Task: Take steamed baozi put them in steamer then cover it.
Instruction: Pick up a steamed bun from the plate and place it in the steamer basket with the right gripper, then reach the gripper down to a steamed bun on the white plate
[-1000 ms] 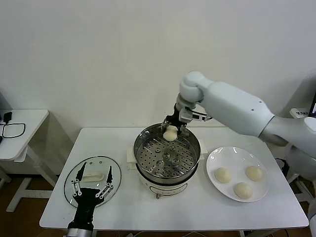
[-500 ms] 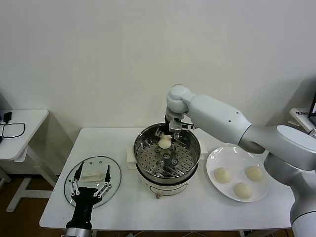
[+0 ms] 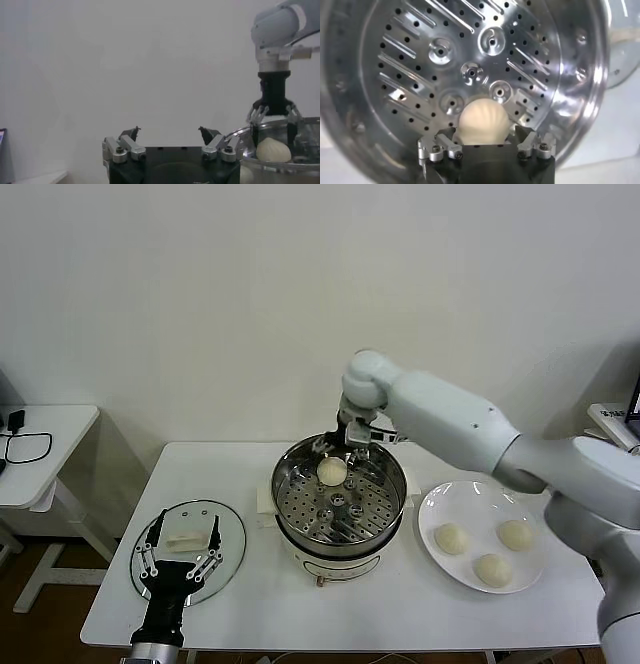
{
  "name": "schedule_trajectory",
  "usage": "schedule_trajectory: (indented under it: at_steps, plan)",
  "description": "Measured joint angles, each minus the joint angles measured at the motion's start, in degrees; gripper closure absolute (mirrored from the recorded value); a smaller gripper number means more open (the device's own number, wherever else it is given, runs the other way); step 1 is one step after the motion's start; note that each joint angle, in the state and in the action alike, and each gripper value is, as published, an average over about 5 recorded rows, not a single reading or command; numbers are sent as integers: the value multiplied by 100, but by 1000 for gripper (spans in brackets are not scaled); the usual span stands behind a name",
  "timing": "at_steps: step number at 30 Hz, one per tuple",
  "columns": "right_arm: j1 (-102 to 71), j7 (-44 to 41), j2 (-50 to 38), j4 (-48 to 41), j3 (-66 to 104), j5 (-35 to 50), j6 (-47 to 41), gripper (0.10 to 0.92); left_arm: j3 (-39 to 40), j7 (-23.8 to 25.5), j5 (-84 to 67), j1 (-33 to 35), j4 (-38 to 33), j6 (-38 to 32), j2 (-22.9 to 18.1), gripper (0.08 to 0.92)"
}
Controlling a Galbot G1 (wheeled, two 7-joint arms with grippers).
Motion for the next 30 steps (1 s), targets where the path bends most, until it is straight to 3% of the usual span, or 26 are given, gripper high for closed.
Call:
schedule_trajectory:
  at_steps: [7, 13, 30]
  plan:
    - [670, -203, -1018, -28, -717, 1450, -1418, 203, 72, 21, 29, -10, -9, -6, 1, 177]
    - [735, -206, -1783, -44, -1290, 2170, -2298, 203, 126, 28, 44, -24, -18, -8, 5, 177]
    - [-535, 352, -2415, -44, -1567, 2662, -3258, 203, 88, 28, 36, -80, 20, 15, -33, 177]
